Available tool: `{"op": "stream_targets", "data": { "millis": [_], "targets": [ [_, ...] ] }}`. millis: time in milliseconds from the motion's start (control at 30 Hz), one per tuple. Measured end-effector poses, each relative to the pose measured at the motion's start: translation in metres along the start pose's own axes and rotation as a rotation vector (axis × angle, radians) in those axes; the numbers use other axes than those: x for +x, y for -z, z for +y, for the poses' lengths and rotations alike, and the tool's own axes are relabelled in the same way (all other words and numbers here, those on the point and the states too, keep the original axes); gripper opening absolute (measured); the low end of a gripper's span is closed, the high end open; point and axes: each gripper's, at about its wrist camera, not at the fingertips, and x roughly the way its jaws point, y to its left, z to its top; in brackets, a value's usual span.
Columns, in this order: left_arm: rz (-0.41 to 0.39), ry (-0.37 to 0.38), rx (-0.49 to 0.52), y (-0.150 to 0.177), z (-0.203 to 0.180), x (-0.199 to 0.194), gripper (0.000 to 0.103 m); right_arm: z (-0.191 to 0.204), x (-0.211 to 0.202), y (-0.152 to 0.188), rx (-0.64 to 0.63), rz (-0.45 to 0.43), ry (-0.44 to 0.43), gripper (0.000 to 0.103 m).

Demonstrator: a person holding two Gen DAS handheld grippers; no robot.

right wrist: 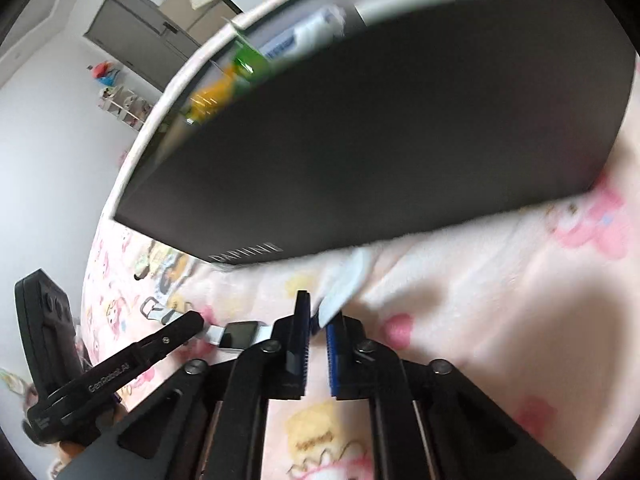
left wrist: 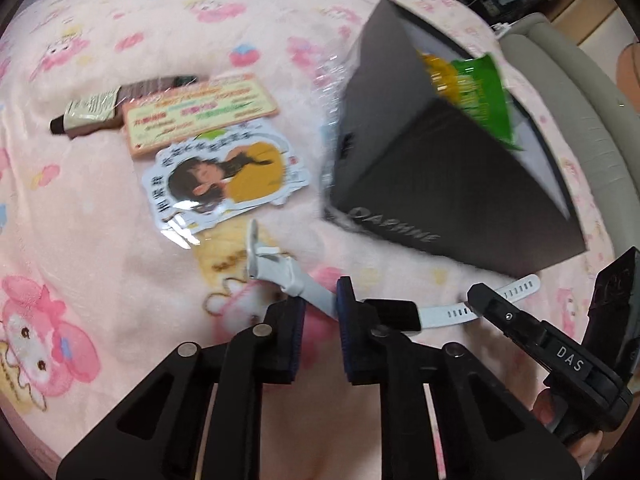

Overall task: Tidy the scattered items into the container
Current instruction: 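Lift the white watch with the left tool toward the box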

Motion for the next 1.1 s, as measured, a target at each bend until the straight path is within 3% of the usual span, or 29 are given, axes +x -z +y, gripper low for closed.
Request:
{"op": "stream_targets", "data": {
  "millis": [167, 300, 433, 500, 733, 900, 1000, 1100],
  "targets": [
    [-0.053, 0.002, 0.06, 0.004, -0.022, -0.026, 0.009, 0.017, -0.038, -0.005, -0.066, -0.063, -0.002, 0.003],
    [-0.084, 0.025, 0.091, 0.006, -0.014, -0.063, 0.009, 0.023, -0.053, -0.012, -0.09, -0.095, 0.0, 0.003],
    [-0.107, 0.051, 0.136, -0.009, -0.045, -0.054, 0.009, 0.025, -0.063, -0.02, -0.097, -0.12, -0.016, 0.003],
    [-0.108, 0.029, 0.155, -0.011, -0.063, -0.054, 0.009, 0.028, -0.065, -0.024, -0.109, -0.128, -0.02, 0.003],
    [-0.058, 0.006, 0.113, -0.007, -0.047, -0.047, 0.009, 0.013, -0.048, -0.017, -0.066, -0.065, -0.017, 0.003],
    [-0.088, 0.026, 0.153, -0.012, -0.065, -0.058, 0.009, 0.019, -0.056, -0.021, -0.095, -0.091, -0.022, 0.003],
    [-0.065, -0.003, 0.152, -0.01, -0.068, -0.048, 0.009, 0.024, -0.057, -0.025, -0.125, -0.097, -0.009, 0.003],
    [-0.026, -0.032, 0.104, -0.002, -0.053, -0.033, 0.009, 0.018, -0.041, -0.019, -0.103, -0.02, -0.022, 0.003]
  ]
}}
